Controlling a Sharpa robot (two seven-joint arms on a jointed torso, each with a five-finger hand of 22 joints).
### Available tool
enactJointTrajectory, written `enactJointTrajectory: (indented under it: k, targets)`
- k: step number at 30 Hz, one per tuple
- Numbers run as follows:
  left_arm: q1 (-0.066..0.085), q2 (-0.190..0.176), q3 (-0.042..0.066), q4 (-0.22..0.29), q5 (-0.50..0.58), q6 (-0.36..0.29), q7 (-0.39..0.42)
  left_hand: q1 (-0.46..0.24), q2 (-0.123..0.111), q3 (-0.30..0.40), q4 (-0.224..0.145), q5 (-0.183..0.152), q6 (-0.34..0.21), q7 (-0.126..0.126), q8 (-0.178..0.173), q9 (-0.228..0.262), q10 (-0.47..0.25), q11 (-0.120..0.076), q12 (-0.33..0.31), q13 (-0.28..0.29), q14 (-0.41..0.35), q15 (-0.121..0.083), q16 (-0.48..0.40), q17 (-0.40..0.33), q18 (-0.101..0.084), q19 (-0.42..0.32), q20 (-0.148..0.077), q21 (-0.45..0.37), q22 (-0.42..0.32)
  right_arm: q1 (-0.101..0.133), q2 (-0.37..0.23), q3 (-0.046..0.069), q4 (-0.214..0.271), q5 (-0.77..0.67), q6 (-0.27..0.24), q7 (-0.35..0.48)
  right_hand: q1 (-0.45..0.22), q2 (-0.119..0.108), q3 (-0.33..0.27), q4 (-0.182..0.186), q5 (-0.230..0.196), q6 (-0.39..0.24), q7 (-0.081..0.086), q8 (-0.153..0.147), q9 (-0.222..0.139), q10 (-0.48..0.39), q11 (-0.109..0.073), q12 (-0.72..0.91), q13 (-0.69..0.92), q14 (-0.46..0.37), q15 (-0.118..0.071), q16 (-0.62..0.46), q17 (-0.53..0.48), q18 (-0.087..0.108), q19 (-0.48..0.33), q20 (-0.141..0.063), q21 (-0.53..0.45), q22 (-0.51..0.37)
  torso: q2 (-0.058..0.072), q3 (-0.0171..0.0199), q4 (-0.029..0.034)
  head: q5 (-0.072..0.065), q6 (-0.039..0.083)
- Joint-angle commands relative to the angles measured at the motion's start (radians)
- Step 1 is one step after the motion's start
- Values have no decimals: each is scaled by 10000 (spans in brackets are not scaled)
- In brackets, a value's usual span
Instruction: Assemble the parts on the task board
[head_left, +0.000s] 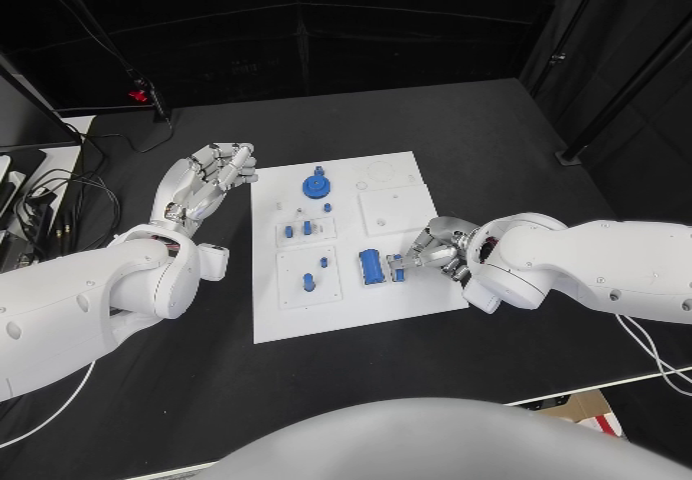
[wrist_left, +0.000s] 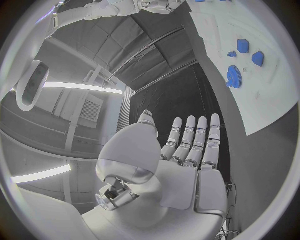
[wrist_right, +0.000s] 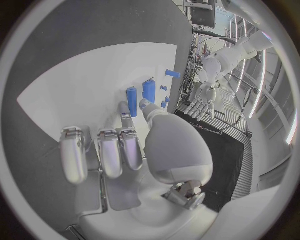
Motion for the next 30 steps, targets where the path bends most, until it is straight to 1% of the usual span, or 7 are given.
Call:
enactJointTrajectory:
  k: [1,7,12,17,21,25,30]
  targets:
    - [13,12,10,5,1,86,60,90,15,-25,-17,57,-62,1404,42,-14,-56,2,55,-11,-55,-7,55,-9,-164,-48,33,30,-16,2,34,-8,27,-174,282,-72,-72,-169,-285,127,-167,-125,2,-83,-11,1076,17,25,2625,1057,-14,25,2635,-72,1075,3,33,2635,-3,-1,2,3,2]
    - [13,28,10,-6,1,100,54,90,15,-25,-17,57,-62,1404,42,-14,-56,2,55,-11,-55,-7,55,-9,-164,-48,33,30,-16,2,42,-8,24,-208,328,-75,-220,-226,-974,524,-241,-374,-2,-76,13,1076,13,25,2625,1057,-26,25,2635,-72,1075,-7,33,2635,3,-3,0,32,2]
    - [13,39,10,-17,1,108,52,101,17,-24,-18,80,-64,1404,47,-22,-58,2,62,-22,-55,-7,64,-21,-163,-49,33,31,-18,2,15,-8,36,-216,270,-56,-203,-123,-1289,755,-328,-462,12,-2,47,1076,28,25,2625,1057,-21,25,2635,-72,1075,-7,33,2635,-2,-1,-5,43,2]
    - [13,46,10,-29,1,115,46,101,17,-24,-18,80,-64,1404,47,-22,-58,2,62,-22,-55,-7,64,-21,-163,-49,33,31,-18,2,-1,-8,54,-218,131,39,-145,82,-1521,983,-128,-526,33,106,91,1076,44,25,2625,1057,-11,25,2635,-72,1075,0,33,2635,0,-4,-12,35,2]
    - [12,53,10,-39,1,122,39,109,18,-24,-18,98,-66,1405,51,-29,-60,1,68,-31,-49,-8,75,-30,-163,-50,33,32,-20,1,1,-8,82,-218,-42,141,-34,225,-1770,1166,104,-409,19,386,200,1076,36,25,2625,1057,-19,25,2635,-72,1075,-2,33,2635,3,3,-4,32,2]
    - [12,52,10,-49,1,124,36,109,18,-24,-18,98,-66,1405,51,-29,-60,1,68,-31,-49,-8,75,-30,-163,-50,33,32,-20,1,-1,-8,111,-219,-243,219,220,320,-2043,1263,226,-259,-66,930,445,1076,-32,25,2625,1057,-81,25,2635,-72,1075,-48,33,2635,3,2,-4,34,2]
    - [11,43,10,-49,1,121,29,109,18,-24,-18,98,-66,1405,51,-29,-60,1,68,-31,-49,-8,75,-30,-163,-50,33,32,-20,1,-8,-8,112,-219,-367,235,458,440,-2389,1382,313,-536,-105,1608,804,1076,-84,25,2625,1057,-138,25,2635,-72,1075,-110,33,2635,4,-2,-7,31,2]
